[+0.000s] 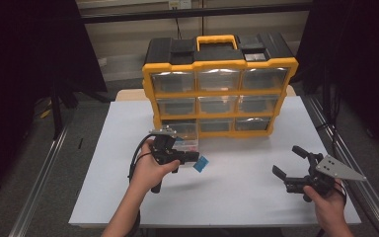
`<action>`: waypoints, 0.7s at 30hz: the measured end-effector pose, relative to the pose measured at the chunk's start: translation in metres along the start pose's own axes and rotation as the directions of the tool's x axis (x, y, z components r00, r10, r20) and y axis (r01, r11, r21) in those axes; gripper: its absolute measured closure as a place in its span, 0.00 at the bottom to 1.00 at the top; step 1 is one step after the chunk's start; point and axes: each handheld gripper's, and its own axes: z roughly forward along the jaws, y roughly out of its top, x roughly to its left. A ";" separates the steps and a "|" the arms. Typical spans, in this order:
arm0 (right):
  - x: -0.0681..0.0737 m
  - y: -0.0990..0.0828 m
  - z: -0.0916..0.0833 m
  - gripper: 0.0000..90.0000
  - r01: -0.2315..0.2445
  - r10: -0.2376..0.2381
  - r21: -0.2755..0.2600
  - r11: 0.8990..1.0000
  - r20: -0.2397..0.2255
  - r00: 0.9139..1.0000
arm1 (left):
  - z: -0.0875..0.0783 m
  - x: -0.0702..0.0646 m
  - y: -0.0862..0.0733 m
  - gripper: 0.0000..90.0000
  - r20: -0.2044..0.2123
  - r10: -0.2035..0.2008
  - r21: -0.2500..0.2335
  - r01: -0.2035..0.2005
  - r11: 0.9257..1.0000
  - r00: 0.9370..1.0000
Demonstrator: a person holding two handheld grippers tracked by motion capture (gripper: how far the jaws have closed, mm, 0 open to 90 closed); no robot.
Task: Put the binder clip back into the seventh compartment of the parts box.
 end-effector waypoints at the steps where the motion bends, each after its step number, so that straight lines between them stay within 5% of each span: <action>1: 0.000 0.000 0.000 0.02 0.001 -0.001 0.001 1.000 -0.002 1.000 | 0.000 0.000 0.000 1.00 -0.001 -0.002 -0.012 0.002 1.000 1.000; 21: 0.000 0.000 0.000 0.02 0.000 0.000 0.004 1.000 -0.005 1.000 | -0.004 -0.002 0.013 1.00 -0.019 0.016 -0.001 -0.016 1.000 1.000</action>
